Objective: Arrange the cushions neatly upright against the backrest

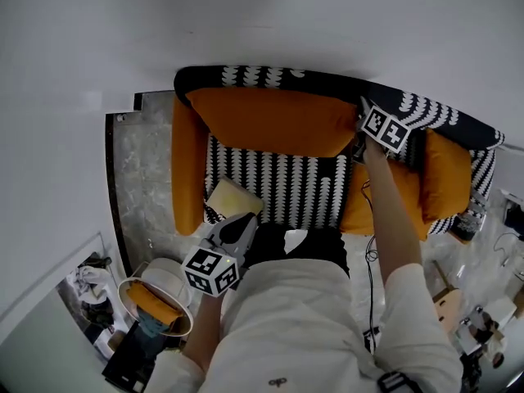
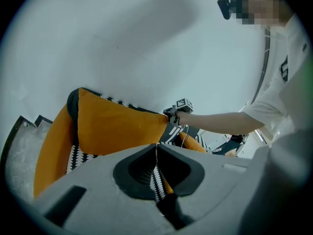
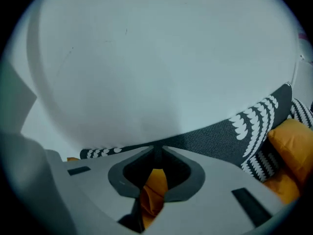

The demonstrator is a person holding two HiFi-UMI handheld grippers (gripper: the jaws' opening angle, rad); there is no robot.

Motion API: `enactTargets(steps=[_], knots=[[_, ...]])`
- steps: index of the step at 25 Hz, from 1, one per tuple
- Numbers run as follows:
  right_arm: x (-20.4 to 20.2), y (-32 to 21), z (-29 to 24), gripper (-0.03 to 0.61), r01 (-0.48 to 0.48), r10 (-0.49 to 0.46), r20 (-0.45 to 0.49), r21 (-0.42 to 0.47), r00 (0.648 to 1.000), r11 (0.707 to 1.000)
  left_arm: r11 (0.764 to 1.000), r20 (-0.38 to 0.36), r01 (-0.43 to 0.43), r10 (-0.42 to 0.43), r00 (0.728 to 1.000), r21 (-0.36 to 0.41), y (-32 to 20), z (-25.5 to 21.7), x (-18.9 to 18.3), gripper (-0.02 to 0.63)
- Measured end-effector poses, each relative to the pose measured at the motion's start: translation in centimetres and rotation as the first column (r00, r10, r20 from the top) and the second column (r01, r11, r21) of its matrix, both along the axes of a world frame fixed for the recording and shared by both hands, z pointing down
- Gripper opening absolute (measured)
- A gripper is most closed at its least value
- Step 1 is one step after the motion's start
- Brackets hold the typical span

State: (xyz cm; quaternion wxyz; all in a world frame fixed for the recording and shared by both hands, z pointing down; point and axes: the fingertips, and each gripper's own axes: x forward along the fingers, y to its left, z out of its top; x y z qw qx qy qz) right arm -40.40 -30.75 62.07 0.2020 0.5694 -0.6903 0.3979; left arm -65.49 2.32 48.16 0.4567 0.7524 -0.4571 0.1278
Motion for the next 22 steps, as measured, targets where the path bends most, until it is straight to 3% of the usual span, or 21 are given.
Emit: enactTargets(steps=[4, 8, 14, 22], knots=[[0.1, 0.6, -1.5, 0.047, 0.079, -0.077, -0.079, 0.026, 0.994, 0.997, 0.999, 0.005, 0.032, -0.032, 0.999, 0.037, -0.7, -0.8, -0.2, 0.015], [0.1, 2.9, -3.6, 0.035, 0.224, -0.21, -0.199, 0.048, 0.957, 0.973, 0.997, 0.01, 0.04, -0.041, 0.999, 0.069, -0.2, -1.5, -0.2, 0.015], [0.8, 8.1, -7.2, 0.018, 0.299, -0.281, -0.153, 0.111, 0.948, 0.948, 0.993, 0.032, 0.021, -0.025, 0.999, 0.116, -0.1, -2.8, 1.6, 0.014], [4.6, 17.1, -11.8, 0.008, 0.388, -0.38, -0.08, 0.192, 0.922, 0.901, 0.987, 0.014, -0.034, 0.033, 0.999, 0.159, 0.1, -4.6, 8.7, 0.014]])
